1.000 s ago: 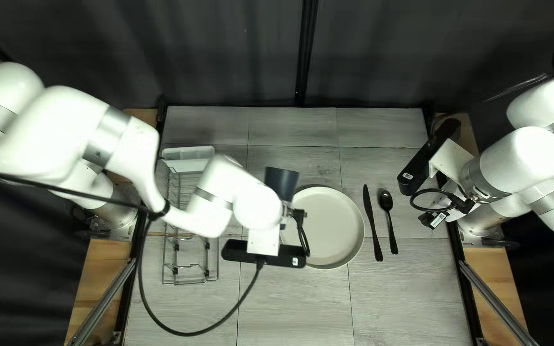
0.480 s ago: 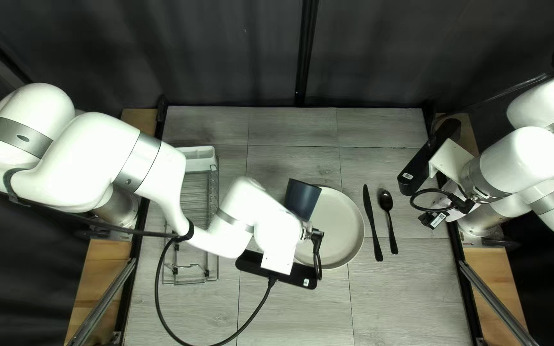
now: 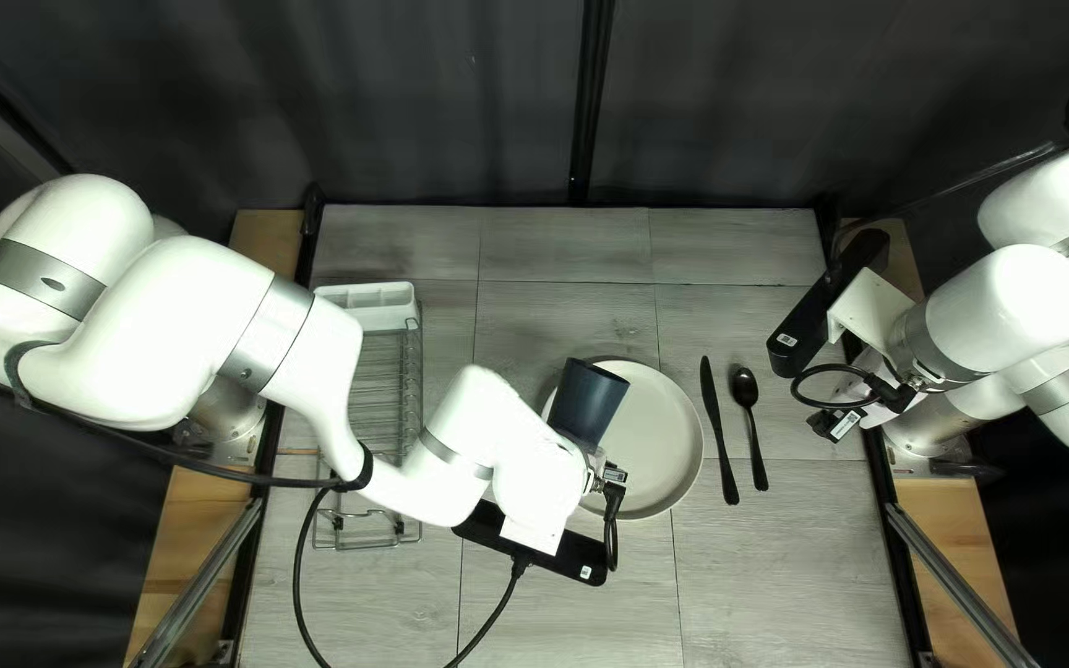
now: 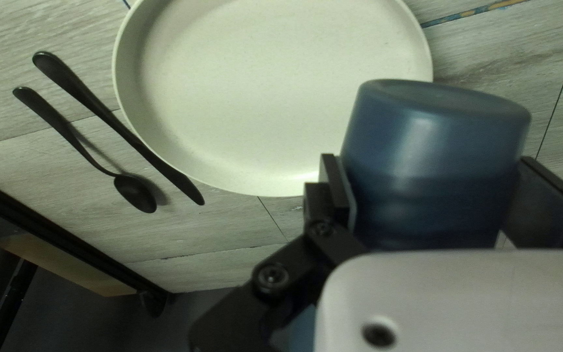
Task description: Pick up and place plate onto table. Place down one fork to the left of the plate. Place spoon and knife to the right of the plate. Place cup above the knife and spoon
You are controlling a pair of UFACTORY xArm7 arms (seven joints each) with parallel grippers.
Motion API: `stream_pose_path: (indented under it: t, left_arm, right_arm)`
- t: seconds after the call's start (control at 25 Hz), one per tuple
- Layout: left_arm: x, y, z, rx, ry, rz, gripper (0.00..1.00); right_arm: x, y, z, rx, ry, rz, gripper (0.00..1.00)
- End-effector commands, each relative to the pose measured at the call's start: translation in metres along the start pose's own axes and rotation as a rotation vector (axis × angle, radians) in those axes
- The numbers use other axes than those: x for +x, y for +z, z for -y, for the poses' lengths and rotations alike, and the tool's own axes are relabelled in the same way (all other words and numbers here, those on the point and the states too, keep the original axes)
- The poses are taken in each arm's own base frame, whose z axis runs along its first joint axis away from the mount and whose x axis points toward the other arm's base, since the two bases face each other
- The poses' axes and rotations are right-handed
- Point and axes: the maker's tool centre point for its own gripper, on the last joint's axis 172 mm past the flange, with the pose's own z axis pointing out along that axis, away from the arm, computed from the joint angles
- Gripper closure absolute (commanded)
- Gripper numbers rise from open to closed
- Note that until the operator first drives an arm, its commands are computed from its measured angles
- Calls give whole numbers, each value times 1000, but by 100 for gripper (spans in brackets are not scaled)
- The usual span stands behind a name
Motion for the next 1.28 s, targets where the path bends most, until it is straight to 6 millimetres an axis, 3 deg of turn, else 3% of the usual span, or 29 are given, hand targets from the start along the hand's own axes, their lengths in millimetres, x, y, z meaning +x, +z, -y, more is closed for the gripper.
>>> stream_pose_path:
  t: [0.04,0.44,0.68,0.84,0.96,1.28]
  left_arm:
    - [0,0,0,0,0,0,100]
    - [0,0,0,0,0,0,100]
    - [0,0,0,0,0,0,100]
    - [0,0,0,0,0,0,100]
    - [0,0,0,0,0,0,100]
    - [0,0,0,0,0,0,100]
  right_arm:
    - [0,0,0,0,0,0,0]
    - [0,0,0,0,0,0,0]
    - [41,9,-51,106,7,-4,0]
    - [66,17,-60,187,17,-12,0]
    - [88,23,-56,255,24,-18,0]
    - [158,67,-7,404,77,-22,0]
